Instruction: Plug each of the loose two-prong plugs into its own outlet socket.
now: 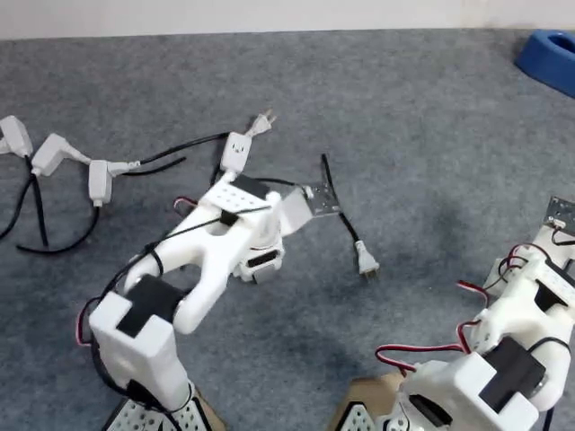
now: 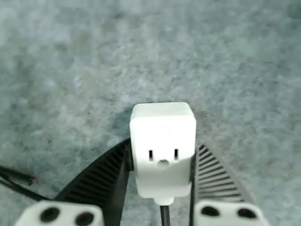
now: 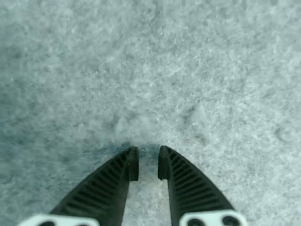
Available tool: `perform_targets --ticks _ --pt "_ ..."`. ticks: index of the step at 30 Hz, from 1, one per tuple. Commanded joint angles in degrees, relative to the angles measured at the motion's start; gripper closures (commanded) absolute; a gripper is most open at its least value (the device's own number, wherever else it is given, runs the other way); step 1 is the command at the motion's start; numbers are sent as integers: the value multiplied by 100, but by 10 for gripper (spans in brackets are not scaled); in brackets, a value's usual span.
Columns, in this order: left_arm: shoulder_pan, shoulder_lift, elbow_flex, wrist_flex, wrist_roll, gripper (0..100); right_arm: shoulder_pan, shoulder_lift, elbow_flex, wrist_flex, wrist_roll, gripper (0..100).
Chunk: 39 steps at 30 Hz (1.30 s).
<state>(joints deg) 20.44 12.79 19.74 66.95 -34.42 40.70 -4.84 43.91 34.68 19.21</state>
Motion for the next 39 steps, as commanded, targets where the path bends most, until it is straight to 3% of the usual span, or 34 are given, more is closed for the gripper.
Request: perform_targets --ticks 1,5,9,11,16,21,32,39 --pt "831 -48 -277 862 -176 994 66 -286 4 -48 70 908" --pt "1675 -48 -207 1292 -132 994 66 -286 4 -48 70 908" --pt "2088 -48 -48 1266 -132 994 66 -286 4 -48 79 908" --pt "2053 -48 -48 1081 -9 970 66 -286 4 -48 193 908" --pt "1771 -48 -66 897 220 769 66 -286 4 -48 281 908" --pt "1815 -48 -295 949 -149 839 66 -286 -4 -48 273 908" --pt "1218 4 -1182 1301 -448 815 66 -286 -4 -48 299 908" --pt "1393 13 -1235 1723 -457 819 40 -286 -4 -48 273 908"
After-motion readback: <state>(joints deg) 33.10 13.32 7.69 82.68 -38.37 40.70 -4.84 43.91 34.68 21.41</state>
